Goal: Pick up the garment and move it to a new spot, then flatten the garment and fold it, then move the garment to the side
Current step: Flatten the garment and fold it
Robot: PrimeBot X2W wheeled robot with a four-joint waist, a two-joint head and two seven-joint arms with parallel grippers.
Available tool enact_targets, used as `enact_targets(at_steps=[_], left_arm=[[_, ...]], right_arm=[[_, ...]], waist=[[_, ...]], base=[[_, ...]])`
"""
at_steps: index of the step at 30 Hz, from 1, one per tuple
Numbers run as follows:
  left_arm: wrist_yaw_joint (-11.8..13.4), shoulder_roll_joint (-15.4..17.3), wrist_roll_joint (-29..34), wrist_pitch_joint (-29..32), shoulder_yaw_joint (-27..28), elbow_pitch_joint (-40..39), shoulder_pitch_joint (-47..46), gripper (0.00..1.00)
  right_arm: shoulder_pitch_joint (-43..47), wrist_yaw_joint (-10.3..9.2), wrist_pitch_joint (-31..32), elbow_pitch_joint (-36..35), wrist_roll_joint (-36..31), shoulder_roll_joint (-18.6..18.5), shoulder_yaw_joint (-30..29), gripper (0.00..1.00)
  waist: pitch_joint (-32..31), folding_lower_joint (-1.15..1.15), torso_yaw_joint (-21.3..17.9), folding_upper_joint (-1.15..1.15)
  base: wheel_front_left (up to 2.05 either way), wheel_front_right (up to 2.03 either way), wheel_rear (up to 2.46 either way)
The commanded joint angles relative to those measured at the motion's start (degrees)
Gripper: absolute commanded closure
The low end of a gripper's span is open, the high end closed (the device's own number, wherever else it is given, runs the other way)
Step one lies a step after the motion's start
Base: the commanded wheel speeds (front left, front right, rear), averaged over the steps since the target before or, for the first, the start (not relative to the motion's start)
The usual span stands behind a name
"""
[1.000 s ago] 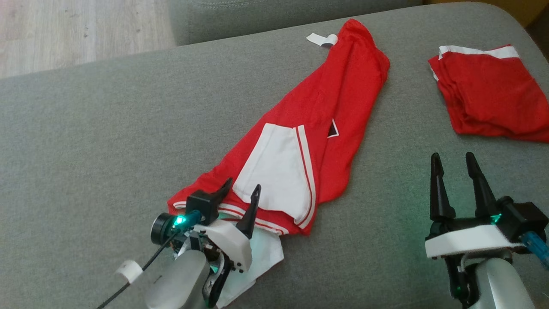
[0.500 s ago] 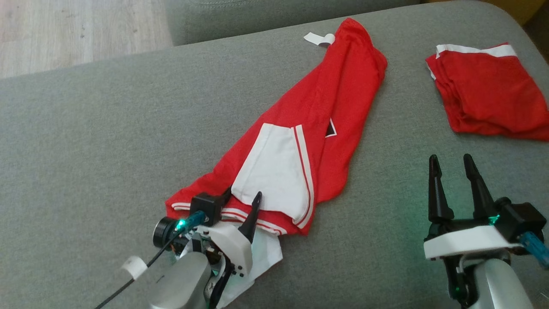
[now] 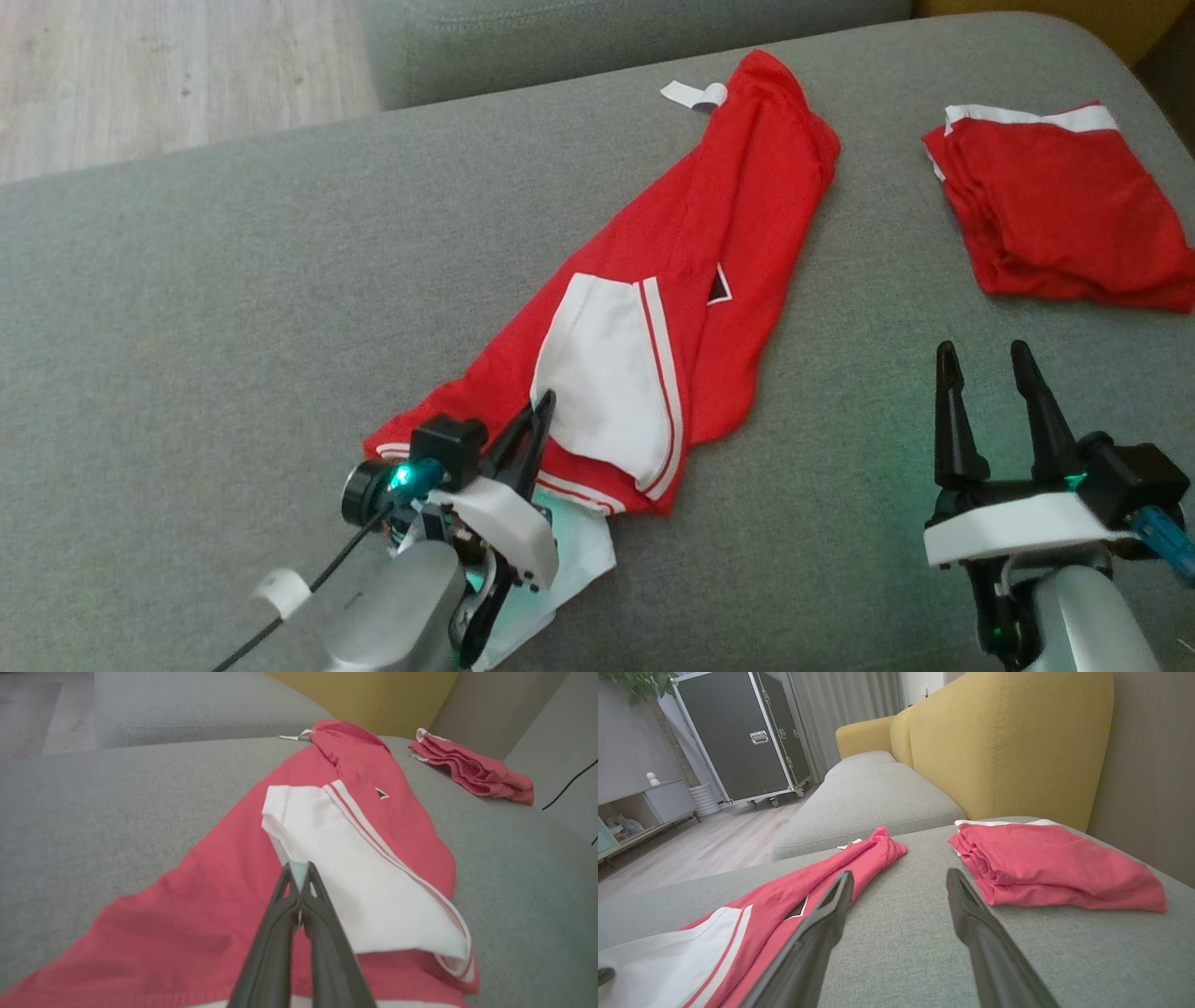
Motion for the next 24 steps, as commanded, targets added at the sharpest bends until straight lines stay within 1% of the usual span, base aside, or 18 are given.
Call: enact_targets(at_steps=[1, 5, 9, 12, 16, 18, 19, 20, 24], left_arm=[[0.26, 0.52, -0.22, -1.01, 2.17, -2.20, -3.07, 1.00], [0.77, 2.01, -0.24, -1.90, 3.17, -5.17, -4.13, 1.00], [1.31, 5.14, -0.60, -1.38, 5.26, -9.39, -6.67, 1.00], [1.39, 8.54, -1.04, 0.52, 7.32, -12.69, -9.72, 1.00], [0.94, 14.56, -0.60, 4.43, 9.84, -15.24, -16.05, 1.00], [0.42, 17.42, -0.99, 6.43, 11.46, -15.18, -19.52, 1.00], [0.42, 17.42, -0.99, 6.43, 11.46, -15.18, -19.52, 1.00], [0.07, 18.93, -1.15, 7.63, 12.13, -14.79, -21.26, 1.00], [-1.24, 23.83, -1.14, 12.32, 13.50, -11.33, -28.28, 1.00]], right_arm=[[-2.03, -0.05, -0.62, -1.50, -0.05, -0.29, 1.07, 0.00], [-1.97, -0.05, -0.62, -1.30, -0.10, -0.29, 1.10, 0.00], [-2.01, -0.05, -0.62, -1.26, 0.08, -0.29, 1.32, 0.00], [-2.19, -0.05, -0.62, -1.37, 0.44, -0.29, 1.54, 0.00], [-2.96, -0.05, -0.62, -1.65, 1.07, -0.29, 2.05, 0.00], [-3.68, -0.05, -0.62, -1.77, 1.43, -0.29, 2.80, 0.00], [-3.68, -0.05, -0.62, -1.77, 1.43, -0.29, 2.80, 0.00], [-4.20, -0.05, -0.62, -1.86, 1.67, -0.29, 3.30, 0.00], [-5.92, -0.05, -0.62, -2.25, 2.79, -0.29, 4.34, 0.00]], waist=[[-0.42, 0.00, 0.19, 0.00], [-1.20, 0.00, 0.51, 0.00], [-1.52, 0.00, 0.49, 0.00], [-1.18, 0.00, 0.18, 0.00], [0.44, 0.00, -0.68, 0.00], [1.72, 0.00, -1.67, 0.00], [1.72, 0.00, -1.67, 0.00], [2.57, 0.00, -2.32, 0.00], [5.96, 0.00, -4.36, 0.00]], base=[[0.00, 0.00, 0.00], [0.00, 0.00, 0.00], [0.00, 0.00, 0.00], [0.00, 0.00, 0.00], [0.00, 0.00, 0.00], [0.00, 0.00, 0.00], [0.00, 0.00, 0.00], [0.00, 0.00, 0.00], [0.00, 0.00, 0.00]])
